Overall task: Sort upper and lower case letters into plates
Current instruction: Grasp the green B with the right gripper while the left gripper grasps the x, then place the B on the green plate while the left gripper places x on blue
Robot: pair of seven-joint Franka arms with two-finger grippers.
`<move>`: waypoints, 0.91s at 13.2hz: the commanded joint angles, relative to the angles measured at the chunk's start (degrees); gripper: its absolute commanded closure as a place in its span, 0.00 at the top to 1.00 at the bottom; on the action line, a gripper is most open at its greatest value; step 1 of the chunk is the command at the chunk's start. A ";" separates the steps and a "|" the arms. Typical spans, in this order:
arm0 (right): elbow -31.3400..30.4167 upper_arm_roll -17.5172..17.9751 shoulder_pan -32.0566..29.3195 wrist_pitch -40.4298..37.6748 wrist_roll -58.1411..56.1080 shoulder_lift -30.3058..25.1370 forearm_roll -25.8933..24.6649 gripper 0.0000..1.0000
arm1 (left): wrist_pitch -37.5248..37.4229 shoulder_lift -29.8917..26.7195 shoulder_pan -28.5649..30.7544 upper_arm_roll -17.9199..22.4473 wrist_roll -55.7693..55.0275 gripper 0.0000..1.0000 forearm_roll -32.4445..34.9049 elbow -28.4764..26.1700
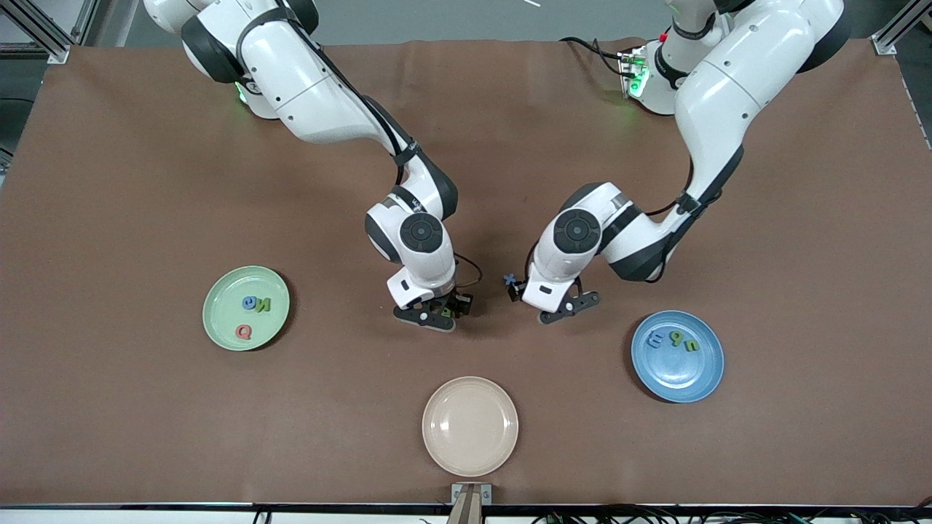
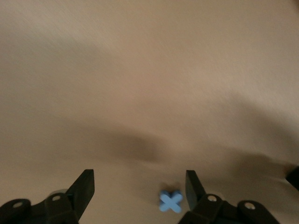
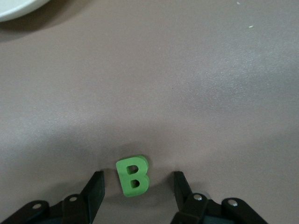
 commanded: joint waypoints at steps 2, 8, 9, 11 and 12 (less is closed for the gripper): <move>1.34 -0.48 0.14 -0.08 1.15 0.99 -3.68 0.29 | 2.93 0.76 -2.25 0.37 -2.48 0.77 0.78 -1.26; 0.64 0.22 -6.52 -10.23 -10.40 -4.34 -4.23 0.00 | 3.99 2.61 -4.01 0.89 -2.48 0.64 0.78 -0.91; -0.58 0.48 -9.16 -13.49 -15.32 -6.89 -3.53 0.00 | 3.99 2.79 -4.36 1.42 -2.48 0.64 0.87 -0.82; -9.07 1.19 -16.00 -14.15 -28.48 -15.22 -0.81 0.00 | 3.99 3.14 -5.68 2.21 -2.48 0.62 0.78 -0.56; -15.04 1.10 -20.30 -13.88 -37.34 -19.97 0.68 0.00 | 3.99 3.23 -5.95 2.57 -2.48 0.60 0.78 -0.64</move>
